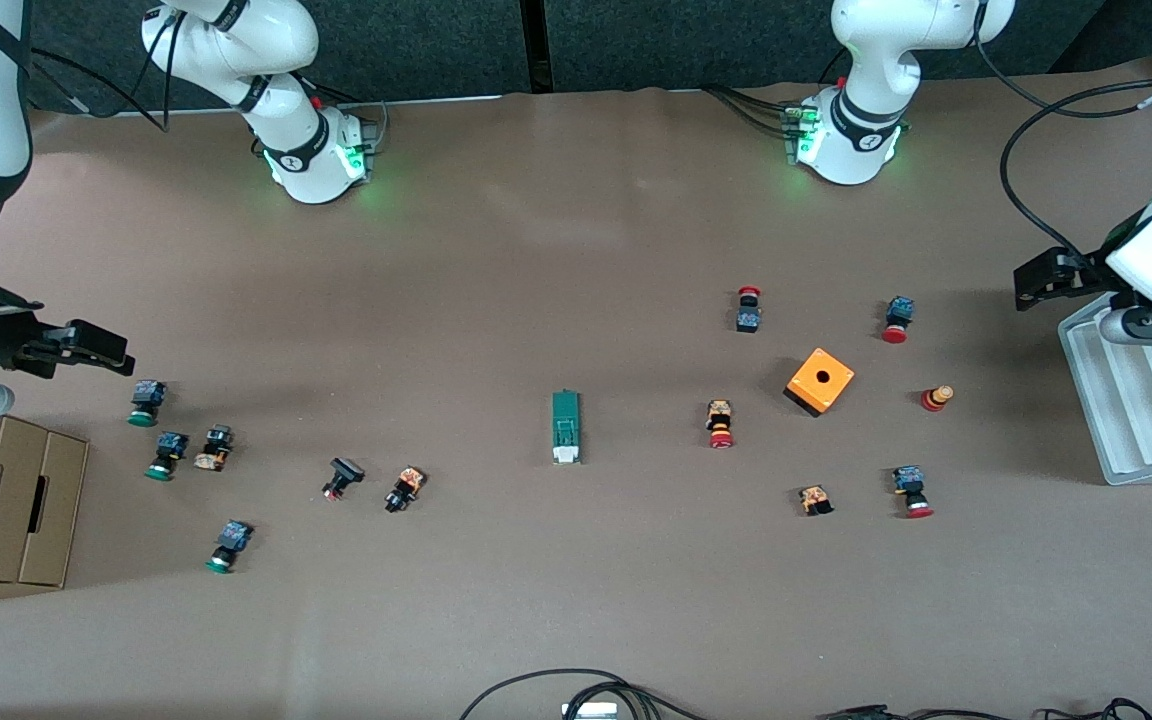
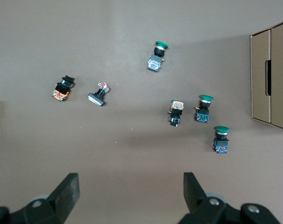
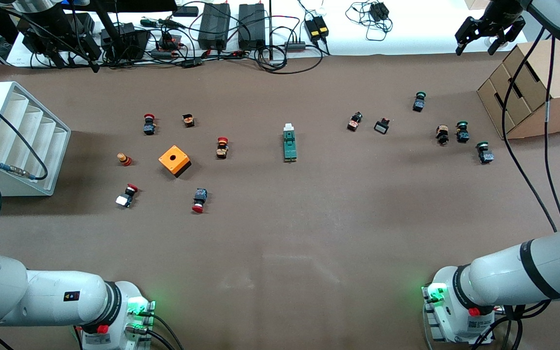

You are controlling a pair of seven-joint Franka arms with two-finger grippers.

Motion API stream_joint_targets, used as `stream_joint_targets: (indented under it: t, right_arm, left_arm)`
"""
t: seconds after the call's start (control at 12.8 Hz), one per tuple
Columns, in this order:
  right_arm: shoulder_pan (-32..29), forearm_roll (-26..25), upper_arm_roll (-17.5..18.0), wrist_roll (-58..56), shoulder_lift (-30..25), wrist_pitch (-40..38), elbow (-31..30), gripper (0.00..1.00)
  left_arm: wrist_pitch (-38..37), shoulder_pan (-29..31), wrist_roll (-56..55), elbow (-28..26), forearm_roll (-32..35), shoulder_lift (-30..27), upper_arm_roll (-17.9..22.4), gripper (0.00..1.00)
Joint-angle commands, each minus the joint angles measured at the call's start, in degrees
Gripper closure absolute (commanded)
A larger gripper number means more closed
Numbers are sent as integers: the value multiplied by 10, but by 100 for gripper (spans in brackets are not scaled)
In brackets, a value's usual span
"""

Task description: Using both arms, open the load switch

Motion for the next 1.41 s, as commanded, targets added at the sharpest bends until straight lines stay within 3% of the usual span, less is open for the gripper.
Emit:
stream_joint_targets:
  t: [0.0, 0.94, 1.33]
  right_arm:
    - [-1, -4, -1, -6, 2, -2, 5, 1]
    - [20, -2, 0, -6, 20, -8, 11, 1]
    - [20, 45, 1, -7, 18, -7, 11, 1]
  left_arm:
    - [-12, -5, -9, 16, -1, 6, 0, 0]
    - [-10, -7, -9, 16, -1, 7, -2, 0]
    - [-9, -9, -29, 17, -2, 9, -3, 0]
